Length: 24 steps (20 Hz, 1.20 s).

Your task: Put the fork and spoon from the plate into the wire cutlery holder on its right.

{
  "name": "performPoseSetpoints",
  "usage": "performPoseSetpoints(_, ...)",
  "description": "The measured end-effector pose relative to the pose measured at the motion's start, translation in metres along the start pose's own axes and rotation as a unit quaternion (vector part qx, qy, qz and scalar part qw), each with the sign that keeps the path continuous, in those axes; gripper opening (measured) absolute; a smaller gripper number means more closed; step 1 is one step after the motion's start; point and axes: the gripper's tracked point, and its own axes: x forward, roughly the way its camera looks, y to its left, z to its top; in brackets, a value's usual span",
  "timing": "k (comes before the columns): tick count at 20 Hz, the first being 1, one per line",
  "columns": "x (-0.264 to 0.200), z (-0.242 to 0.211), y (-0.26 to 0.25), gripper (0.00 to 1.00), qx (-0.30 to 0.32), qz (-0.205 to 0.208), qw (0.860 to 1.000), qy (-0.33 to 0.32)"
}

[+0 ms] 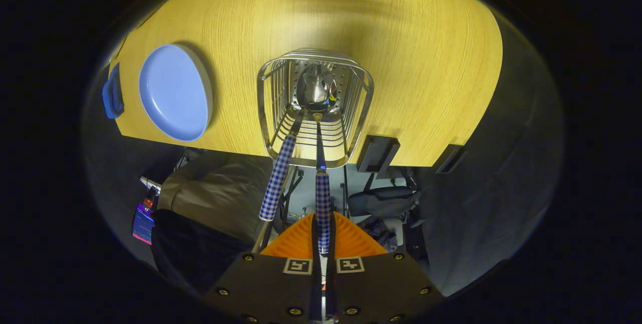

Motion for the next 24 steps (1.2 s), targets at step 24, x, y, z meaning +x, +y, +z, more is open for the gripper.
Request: performPoseSetpoints(24, -0.003, 0.023, -0.017, 0.11, -0.036, -0.084, 0.996, -0.022)
